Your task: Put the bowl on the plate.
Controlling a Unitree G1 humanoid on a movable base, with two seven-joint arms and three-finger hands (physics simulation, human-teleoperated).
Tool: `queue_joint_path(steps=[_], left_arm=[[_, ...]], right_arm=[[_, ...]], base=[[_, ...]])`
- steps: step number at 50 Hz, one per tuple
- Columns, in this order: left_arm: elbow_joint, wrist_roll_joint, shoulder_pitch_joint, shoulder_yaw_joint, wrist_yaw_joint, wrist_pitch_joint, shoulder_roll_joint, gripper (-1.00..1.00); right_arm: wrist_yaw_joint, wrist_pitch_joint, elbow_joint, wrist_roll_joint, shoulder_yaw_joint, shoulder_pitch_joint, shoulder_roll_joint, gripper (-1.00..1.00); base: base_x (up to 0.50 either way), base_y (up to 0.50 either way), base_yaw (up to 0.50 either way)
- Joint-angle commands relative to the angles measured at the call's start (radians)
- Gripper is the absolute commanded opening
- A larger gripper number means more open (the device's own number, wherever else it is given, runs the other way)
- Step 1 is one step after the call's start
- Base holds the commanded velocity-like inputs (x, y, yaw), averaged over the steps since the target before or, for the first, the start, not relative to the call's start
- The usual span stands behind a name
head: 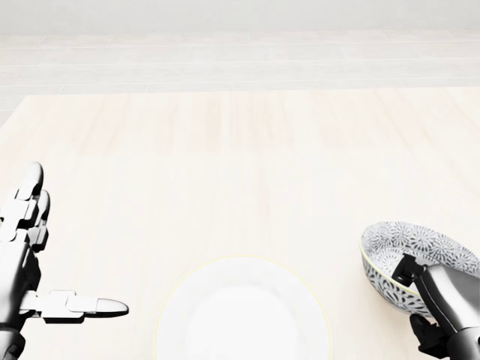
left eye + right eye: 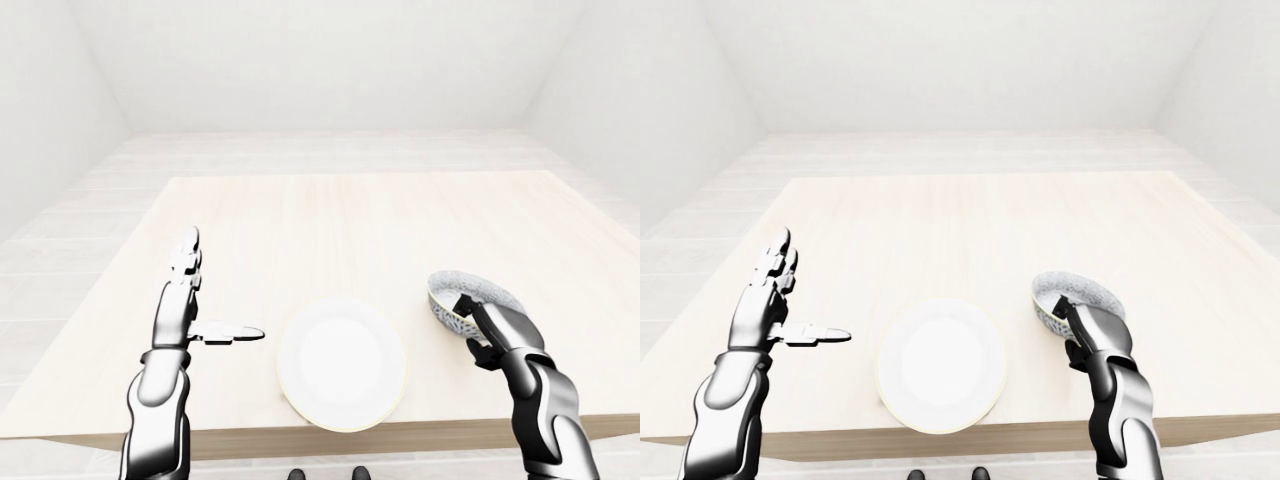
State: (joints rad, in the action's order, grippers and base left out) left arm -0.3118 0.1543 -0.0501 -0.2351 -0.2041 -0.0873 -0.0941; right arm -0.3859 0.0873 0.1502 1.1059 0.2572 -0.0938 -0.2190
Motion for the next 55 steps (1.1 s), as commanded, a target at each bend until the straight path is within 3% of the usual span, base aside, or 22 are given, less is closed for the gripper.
queue_joint_path(steps=[1, 7, 12, 25, 33, 46, 55], left_arm=[[0.014, 0.002, 0.005, 0.007, 0.003, 0.000, -0.001, 1.00], [0.013, 0.006, 0.013, 0.012, 0.006, 0.000, -0.002, 1.00], [0.021, 0.008, 0.021, 0.017, 0.009, 0.000, -0.003, 1.00], [0.024, 0.008, 0.031, 0.025, 0.011, 0.000, -0.007, 1.00], [0.019, 0.013, 0.041, 0.026, 0.009, 0.000, -0.012, 1.00], [0.036, 0.021, 0.074, 0.030, 0.006, 0.000, -0.023, 1.00], [0.038, 0.022, 0.074, 0.030, 0.009, 0.000, -0.023, 1.00]], right_arm=[[0.026, 0.000, 0.061, 0.009, 0.011, -0.012, 0.006, -0.63], [0.008, -0.001, 0.112, 0.020, 0.016, -0.032, 0.018, -0.63], [0.003, -0.022, 0.150, 0.037, 0.013, -0.056, 0.040, -0.62], [0.004, -0.094, 0.239, 0.084, 0.006, -0.121, 0.089, -0.62], [-0.018, -0.172, 0.330, 0.120, -0.022, -0.177, 0.116, -0.62], [-0.082, -0.175, 0.500, 0.197, -0.083, -0.217, 0.138, -0.61], [-0.065, -0.175, 0.552, 0.210, -0.117, -0.189, 0.140, -0.60]], base=[[0.00, 0.00, 0.00], [0.00, 0.00, 0.00], [0.00, 0.00, 0.00], [0.00, 0.00, 0.00], [0.00, 0.00, 0.00], [0.00, 0.00, 0.00], [0.00, 0.00, 0.00]])
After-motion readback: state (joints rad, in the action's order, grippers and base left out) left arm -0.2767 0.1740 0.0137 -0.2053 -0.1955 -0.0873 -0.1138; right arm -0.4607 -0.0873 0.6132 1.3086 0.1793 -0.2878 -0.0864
